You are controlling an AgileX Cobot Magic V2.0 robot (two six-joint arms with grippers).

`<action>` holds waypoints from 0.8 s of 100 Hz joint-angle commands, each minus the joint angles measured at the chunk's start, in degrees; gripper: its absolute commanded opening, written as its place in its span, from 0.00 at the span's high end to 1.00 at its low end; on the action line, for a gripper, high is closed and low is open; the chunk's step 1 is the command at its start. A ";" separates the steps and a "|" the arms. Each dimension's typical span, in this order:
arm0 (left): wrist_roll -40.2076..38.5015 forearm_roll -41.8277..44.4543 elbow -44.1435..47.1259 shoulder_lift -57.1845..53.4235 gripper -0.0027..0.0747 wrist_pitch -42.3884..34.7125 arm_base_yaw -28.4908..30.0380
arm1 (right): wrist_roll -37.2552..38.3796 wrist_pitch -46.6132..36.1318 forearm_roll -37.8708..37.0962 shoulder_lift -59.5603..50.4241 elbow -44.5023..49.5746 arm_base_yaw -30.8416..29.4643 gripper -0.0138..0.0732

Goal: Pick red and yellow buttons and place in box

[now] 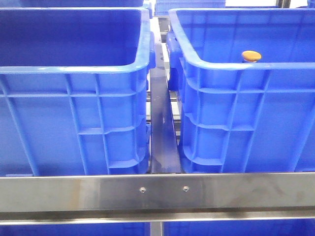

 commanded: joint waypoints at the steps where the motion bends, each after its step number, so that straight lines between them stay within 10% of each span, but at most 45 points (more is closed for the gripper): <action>1: -0.16 -0.46 -1.45 0.49 0.99 -4.40 -0.01 | -0.24 1.64 2.50 0.35 -1.49 -0.45 0.92; 50: -0.33 1.02 -1.12 0.49 0.99 -6.28 0.23 | -0.24 1.64 2.50 0.35 -1.49 -0.45 0.92; 80: -0.79 5.94 5.46 -0.48 0.99 -15.88 11.54 | -0.24 1.64 2.50 0.35 -1.49 -0.45 0.92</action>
